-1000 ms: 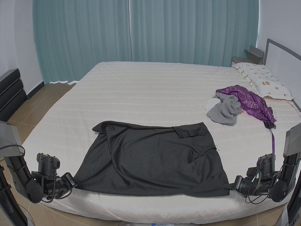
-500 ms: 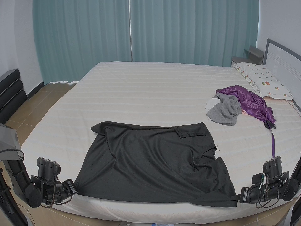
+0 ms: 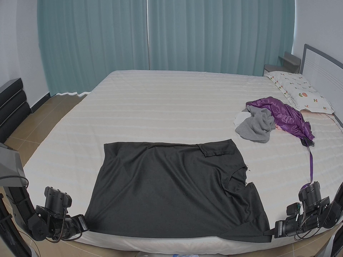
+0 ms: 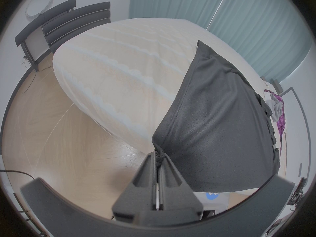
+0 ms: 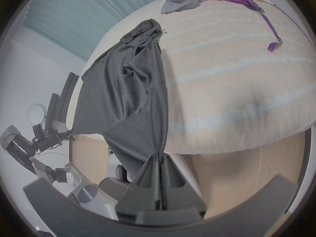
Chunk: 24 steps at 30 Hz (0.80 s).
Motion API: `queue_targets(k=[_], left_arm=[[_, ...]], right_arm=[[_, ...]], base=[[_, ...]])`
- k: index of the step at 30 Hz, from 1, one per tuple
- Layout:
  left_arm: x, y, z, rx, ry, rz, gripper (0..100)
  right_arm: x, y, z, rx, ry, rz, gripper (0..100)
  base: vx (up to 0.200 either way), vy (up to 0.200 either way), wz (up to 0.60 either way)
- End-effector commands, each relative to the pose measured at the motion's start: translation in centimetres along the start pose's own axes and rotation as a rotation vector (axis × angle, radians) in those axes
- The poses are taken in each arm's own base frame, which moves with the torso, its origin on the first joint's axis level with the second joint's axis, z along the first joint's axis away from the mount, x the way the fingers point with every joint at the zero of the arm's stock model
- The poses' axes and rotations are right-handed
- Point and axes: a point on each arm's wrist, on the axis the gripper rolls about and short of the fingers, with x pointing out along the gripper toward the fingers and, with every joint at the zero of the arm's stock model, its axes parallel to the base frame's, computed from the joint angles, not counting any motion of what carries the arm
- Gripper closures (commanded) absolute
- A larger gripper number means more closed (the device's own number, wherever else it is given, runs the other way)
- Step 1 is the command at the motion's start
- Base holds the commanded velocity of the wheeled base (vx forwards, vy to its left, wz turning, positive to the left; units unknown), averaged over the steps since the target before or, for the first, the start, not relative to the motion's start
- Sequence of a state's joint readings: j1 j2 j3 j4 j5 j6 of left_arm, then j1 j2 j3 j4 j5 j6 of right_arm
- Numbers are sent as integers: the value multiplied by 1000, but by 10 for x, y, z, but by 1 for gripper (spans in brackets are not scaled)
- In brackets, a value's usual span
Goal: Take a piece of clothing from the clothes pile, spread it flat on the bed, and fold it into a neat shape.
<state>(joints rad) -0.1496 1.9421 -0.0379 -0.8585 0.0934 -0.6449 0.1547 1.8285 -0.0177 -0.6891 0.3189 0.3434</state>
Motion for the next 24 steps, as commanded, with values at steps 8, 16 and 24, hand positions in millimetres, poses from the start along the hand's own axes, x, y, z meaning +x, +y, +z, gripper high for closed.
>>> queue_targets(k=[8,16,24], left_arm=[[2,-2,-3,18,21,4,100],[2,-3,-1,9,14,-10,0],[1,-5,5,-19,-23,-33,0]], right_arm=[[16,-6,-2,10,49,-1,0],[14,-16,26,41,-172,23,0],[41,-23,37,92,-217,75,0]], base=[[0,0,0],[0,0,0],[0,0,0]])
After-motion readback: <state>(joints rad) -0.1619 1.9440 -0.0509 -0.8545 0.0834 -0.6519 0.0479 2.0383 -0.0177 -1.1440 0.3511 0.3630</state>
